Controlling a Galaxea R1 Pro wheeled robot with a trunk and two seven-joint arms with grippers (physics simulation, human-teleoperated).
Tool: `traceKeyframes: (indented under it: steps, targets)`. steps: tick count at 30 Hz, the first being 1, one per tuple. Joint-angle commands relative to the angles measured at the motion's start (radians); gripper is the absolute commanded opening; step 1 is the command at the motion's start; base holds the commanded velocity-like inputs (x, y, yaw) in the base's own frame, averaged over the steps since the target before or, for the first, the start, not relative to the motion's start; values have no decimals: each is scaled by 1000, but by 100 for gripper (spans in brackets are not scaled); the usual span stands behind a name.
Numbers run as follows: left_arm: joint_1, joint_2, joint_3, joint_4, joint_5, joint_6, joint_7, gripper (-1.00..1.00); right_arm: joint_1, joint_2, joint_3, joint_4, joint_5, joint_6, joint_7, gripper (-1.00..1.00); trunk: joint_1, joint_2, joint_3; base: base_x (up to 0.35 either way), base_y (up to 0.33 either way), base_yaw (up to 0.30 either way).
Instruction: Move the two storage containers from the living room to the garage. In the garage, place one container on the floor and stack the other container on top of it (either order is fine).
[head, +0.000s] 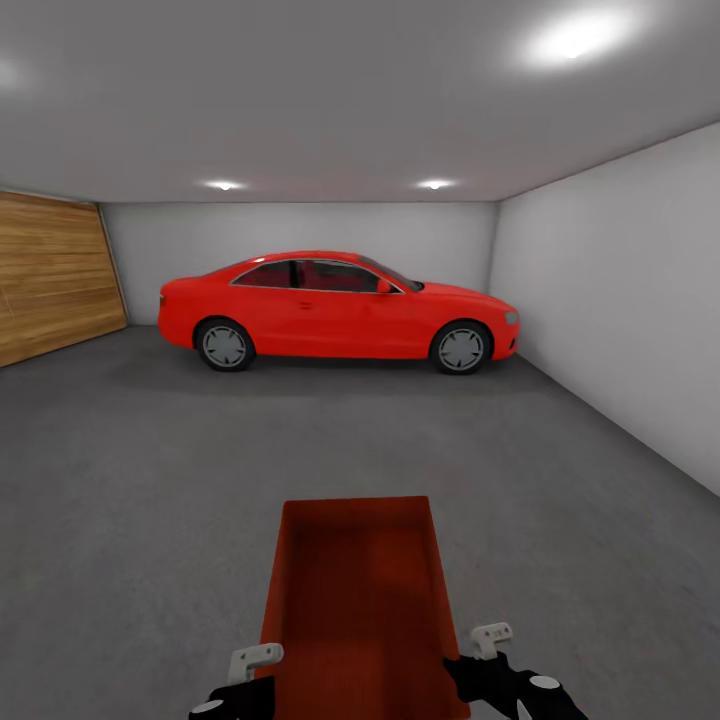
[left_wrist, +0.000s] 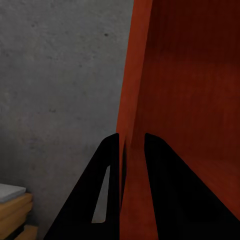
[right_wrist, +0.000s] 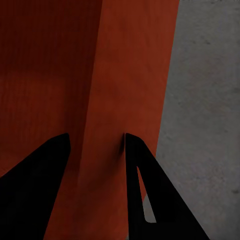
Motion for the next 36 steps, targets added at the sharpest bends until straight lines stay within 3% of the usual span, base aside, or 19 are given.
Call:
traceKeyframes:
  steps: [1, 36]
  targets:
    - [0, -1, -3, -3, -38, -50, 9, -100, -1, 10, -6, 1, -33, 7, 37, -100, 0, -1, -2, 0, 0, 0]
    - [0, -2, -3, -3, -36, -50, 9, -100, -1, 10, -5, 1, -33, 8, 38, -100, 0, -1, -2, 112, 0, 0]
